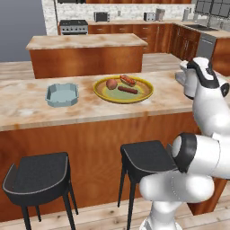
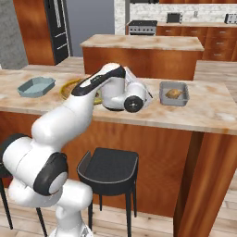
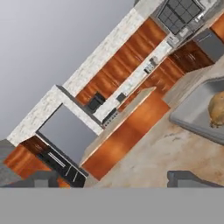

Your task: Place one cooked food and one vegetable from the large plate to each tupperware container.

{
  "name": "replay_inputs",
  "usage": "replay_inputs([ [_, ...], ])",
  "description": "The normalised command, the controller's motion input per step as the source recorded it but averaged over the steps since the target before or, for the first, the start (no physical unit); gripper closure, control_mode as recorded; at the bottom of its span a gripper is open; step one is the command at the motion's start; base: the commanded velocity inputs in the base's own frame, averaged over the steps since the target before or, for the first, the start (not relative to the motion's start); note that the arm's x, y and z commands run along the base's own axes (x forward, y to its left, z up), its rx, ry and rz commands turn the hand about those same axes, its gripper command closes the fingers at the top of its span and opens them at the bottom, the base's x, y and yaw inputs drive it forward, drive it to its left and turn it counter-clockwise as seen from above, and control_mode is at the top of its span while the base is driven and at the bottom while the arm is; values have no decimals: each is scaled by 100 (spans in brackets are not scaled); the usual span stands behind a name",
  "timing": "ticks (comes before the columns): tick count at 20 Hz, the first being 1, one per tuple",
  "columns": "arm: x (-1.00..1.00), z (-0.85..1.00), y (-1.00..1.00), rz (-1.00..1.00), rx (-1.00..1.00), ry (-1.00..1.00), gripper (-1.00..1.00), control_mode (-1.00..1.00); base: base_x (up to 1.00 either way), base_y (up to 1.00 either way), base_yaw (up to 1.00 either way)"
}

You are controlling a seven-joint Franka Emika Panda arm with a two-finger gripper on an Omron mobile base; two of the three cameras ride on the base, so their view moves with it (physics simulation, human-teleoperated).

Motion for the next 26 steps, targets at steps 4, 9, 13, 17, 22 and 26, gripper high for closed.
replay_inputs([
  [4, -90, 98, 66, 30, -72, 6, -100, -100, 0, 0, 0],
  [9, -88, 100, 71, 13, -74, 0, -100, -100, 0, 0, 0],
  [13, -64, 70, 74, 2, -88, 13, -100, -100, 0, 0, 0],
  [17, 15, 6, 70, 2, -73, 45, -100, -100, 0, 0, 0],
  [22, 39, -2, 14, 0, -45, 53, -100, -100, 0, 0, 0],
  [26, 12, -26, 18, 0, -20, 30, -100, -100, 0, 0, 0],
])
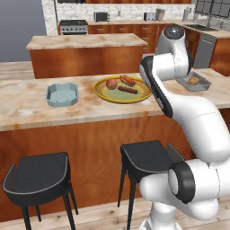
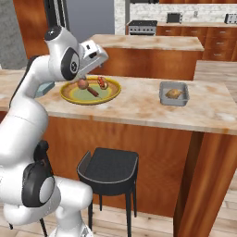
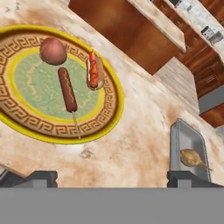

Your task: Place one cooked food and one vegetable from the large plate to each tupperware container.

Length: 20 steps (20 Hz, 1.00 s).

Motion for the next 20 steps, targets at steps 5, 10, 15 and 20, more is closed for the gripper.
replay_inputs([
  [5, 1, -52, 28, 7, 0, 4, -100, -100, 0, 0, 0],
  [10, 17, -72, 22, 19, 0, 13, -100, -100, 0, 0, 0],
  [15, 58, -50, 40, 17, 0, 13, -100, -100, 0, 0, 0],
  [20, 81, -28, 27, 4, -2, 28, -100, -100, 0, 0, 0],
])
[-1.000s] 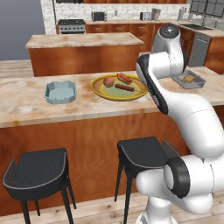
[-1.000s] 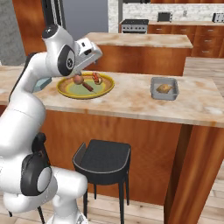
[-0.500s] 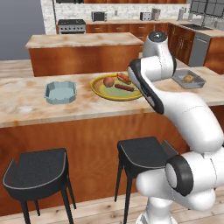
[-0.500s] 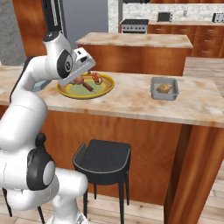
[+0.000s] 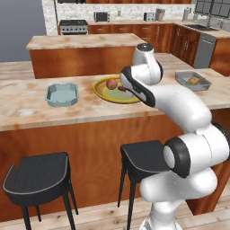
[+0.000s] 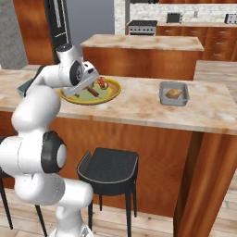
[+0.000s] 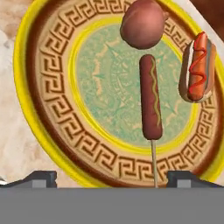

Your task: Place one cooked food and one vegetable from the large plate to each tupperware container.

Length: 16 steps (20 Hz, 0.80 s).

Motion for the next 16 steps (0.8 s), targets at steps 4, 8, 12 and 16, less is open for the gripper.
replay_inputs([
  [4, 69, -15, 0, 0, -3, 36, -100, -100, 0, 0, 0],
  [8, 69, 0, 0, 0, 0, 24, -100, -100, 0, 0, 0],
  [12, 31, -19, -1, 0, 0, 25, -100, -100, 0, 0, 0],
  [16, 29, -37, -9, 0, 0, 14, -100, -100, 0, 0, 0],
])
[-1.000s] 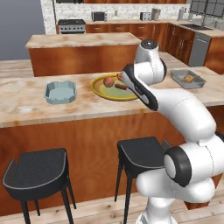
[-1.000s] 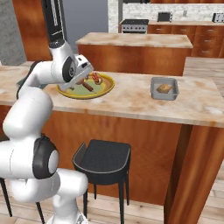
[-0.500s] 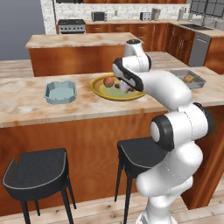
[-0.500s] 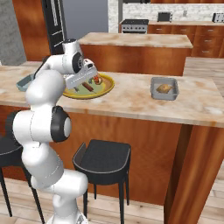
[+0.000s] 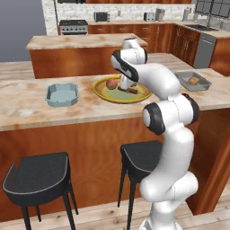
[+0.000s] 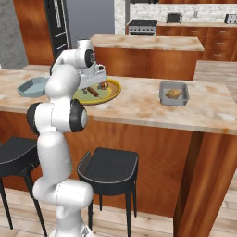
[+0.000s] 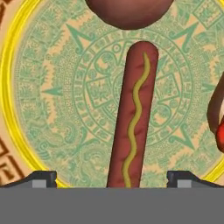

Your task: Place one cooked food and one vegetable from the large plate to each tupperware container.

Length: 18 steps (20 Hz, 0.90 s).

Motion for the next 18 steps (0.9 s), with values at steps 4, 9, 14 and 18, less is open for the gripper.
replay_inputs([
  [4, 69, -28, -5, 1, 0, 5, -100, -100, 0, 0, 0],
  [9, 1, -38, -6, 0, 0, -2, -100, -100, 0, 0, 0],
  [14, -64, -44, -35, -3, 0, -6, 100, -100, 0, 0, 0],
  [18, -66, -38, -45, -7, 1, -13, 100, -100, 0, 0, 0],
])
